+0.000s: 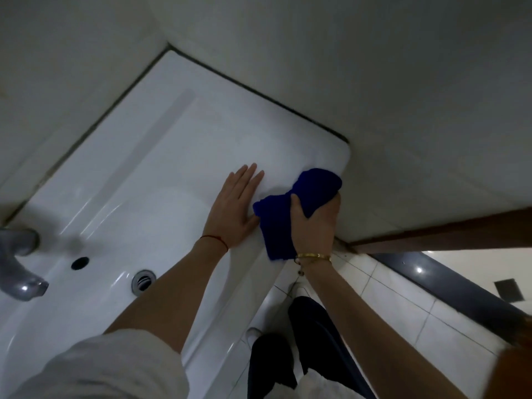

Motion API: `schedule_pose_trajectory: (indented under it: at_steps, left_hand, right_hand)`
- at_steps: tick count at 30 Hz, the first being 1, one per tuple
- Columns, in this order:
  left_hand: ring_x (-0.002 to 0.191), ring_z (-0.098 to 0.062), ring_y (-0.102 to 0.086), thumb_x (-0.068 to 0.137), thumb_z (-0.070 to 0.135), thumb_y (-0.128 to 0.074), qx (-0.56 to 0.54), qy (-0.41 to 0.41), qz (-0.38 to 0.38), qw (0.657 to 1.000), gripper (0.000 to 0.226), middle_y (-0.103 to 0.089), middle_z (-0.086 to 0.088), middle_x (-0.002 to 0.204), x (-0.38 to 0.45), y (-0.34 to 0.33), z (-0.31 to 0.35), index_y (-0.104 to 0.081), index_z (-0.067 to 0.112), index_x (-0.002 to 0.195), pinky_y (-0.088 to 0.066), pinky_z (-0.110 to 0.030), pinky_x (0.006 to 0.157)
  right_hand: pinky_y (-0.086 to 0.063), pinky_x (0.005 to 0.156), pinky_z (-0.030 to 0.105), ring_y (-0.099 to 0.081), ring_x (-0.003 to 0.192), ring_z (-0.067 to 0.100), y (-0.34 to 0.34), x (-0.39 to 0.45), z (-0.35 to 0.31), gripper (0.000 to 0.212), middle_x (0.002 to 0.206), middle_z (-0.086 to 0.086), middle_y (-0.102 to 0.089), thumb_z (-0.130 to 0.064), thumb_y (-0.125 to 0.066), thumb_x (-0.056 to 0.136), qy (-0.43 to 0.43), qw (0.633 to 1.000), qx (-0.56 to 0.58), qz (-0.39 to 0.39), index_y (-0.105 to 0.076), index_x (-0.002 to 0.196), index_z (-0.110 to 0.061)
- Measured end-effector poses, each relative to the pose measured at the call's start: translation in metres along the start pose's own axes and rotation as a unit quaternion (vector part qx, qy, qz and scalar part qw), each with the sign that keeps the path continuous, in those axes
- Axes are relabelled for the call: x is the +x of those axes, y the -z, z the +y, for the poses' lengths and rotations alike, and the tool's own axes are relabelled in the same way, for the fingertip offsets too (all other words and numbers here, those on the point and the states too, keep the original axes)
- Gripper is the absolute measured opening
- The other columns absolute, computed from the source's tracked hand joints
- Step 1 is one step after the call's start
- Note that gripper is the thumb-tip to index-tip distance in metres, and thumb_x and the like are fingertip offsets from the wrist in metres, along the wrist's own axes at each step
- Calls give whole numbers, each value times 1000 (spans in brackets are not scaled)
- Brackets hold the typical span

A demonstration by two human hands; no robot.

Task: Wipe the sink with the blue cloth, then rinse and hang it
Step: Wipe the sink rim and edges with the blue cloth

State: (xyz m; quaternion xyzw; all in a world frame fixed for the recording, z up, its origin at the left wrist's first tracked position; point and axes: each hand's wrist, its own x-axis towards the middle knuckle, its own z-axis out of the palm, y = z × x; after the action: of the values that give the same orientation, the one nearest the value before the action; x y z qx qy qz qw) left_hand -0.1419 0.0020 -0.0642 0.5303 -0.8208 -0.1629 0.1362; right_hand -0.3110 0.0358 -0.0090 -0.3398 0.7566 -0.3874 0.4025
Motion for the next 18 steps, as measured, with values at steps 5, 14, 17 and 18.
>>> schedule_pose_trajectory:
  at_steps: [5,14,17,18]
  left_hand:
    - [151,-25,-16,101,48,-35,5,21,15,1000,66,-22,-10,162,-10,2,1,-27,10,154,-15,-41,124]
    - [147,-25,-29,102,40,-43,-17,-7,11,1000,57,-35,-12,156,-70,17,3,-40,5,148,-26,-45,120]
    - [147,-21,-29,102,44,-44,-60,19,19,998,59,-37,-8,156,-108,21,18,-41,7,147,-23,-40,122]
    - [147,-20,-29,101,46,-44,-71,26,14,997,61,-37,-8,155,-120,21,25,-40,7,148,-22,-39,122]
  right_hand:
    - [-22,116,28,-35,137,23,9,28,-12,83,150,13,-33,-39,-62,91,30,998,-58,-8,-17,148,2]
    - [-30,115,33,-40,133,23,3,28,-13,87,146,11,-38,-41,-67,86,0,1000,-27,3,-19,148,-2]
    - [-33,112,33,-44,129,23,-3,-10,0,83,143,12,-42,-39,-68,86,17,999,-35,0,-24,145,0]
    - [-34,111,32,-45,128,23,-5,-24,4,80,141,12,-44,-36,-68,86,19,999,-32,-2,-26,144,0]
